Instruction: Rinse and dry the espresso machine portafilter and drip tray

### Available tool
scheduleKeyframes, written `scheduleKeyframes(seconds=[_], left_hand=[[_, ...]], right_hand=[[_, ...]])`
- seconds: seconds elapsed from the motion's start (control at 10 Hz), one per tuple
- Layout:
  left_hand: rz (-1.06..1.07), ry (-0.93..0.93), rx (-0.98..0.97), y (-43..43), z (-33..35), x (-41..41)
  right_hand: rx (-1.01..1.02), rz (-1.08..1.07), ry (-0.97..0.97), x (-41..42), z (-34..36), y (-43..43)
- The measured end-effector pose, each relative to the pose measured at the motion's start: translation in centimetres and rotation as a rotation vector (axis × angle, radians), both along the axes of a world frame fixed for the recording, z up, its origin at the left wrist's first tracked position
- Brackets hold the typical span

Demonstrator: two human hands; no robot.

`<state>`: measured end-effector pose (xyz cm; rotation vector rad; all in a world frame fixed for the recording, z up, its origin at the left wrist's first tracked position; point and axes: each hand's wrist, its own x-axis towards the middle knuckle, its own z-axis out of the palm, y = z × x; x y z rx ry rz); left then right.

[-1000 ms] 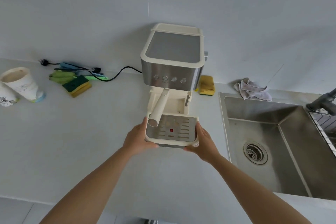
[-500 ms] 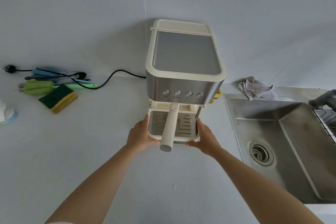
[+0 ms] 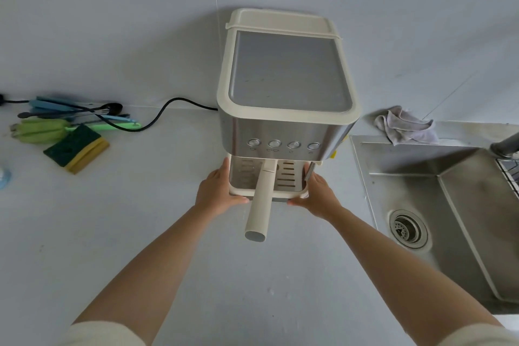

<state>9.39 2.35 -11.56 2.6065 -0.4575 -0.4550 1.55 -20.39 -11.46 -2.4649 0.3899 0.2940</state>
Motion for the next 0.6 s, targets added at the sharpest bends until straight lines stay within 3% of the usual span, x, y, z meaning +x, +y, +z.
scheduleKeyframes(seconds=[0.6], left_hand=[[-0.049,-0.097,0.105,0.5,0.5,-1.0]], right_hand=[[-0.109,0.000,0.011,-1.5,1.0,0.8]])
